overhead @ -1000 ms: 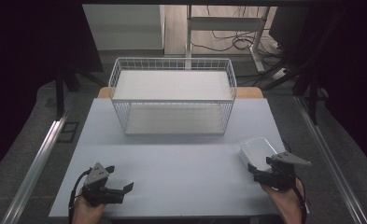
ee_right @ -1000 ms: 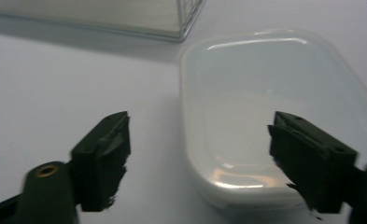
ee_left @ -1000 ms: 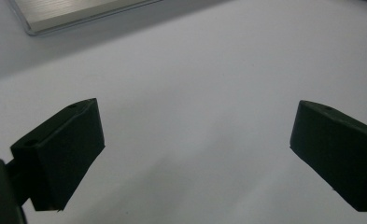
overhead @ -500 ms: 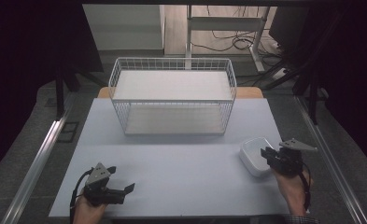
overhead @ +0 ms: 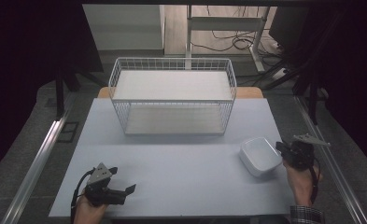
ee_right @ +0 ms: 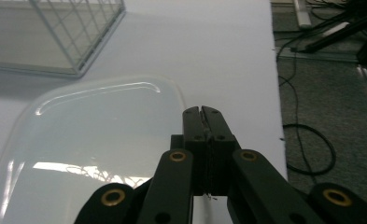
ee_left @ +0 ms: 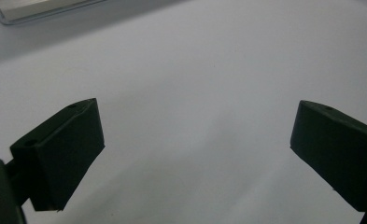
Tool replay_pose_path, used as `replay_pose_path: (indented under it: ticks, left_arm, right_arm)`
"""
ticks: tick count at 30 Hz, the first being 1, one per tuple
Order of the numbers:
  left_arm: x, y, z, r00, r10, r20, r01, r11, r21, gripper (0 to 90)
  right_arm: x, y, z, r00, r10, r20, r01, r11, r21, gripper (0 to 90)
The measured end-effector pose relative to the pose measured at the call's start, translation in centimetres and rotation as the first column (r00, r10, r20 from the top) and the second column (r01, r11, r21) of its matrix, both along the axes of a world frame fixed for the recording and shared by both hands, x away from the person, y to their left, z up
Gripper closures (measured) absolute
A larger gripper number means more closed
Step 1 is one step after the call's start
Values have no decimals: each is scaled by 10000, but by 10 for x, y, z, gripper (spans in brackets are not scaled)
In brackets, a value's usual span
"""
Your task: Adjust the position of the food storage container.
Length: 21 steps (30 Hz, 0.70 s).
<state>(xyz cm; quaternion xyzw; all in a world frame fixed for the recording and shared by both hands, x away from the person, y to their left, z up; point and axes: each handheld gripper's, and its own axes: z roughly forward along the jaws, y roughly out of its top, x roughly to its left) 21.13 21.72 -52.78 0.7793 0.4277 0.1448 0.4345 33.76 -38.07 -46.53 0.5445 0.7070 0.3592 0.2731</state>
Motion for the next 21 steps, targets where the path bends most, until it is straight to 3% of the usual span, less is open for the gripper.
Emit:
replay_pose_path:
  ticks: [7,11,21]
  left_arm:
    - [1,0,-1,9999,-52,-90,52,10000,-14,25]
    - [1,-1,-1,9999,-52,-116,52,10000,-1,25]
    - [1,-1,-2,9998,-84,-195,84,10000,-13,25]
  right_arm:
    - [2,-3,-7,9989,-190,-432,180,9996,-231,892]
    - [3,6,-8,9978,244,-610,-238,9997,103,892]
    - [2,49,-12,9837,1526,-953,-1514,9883,197,893]
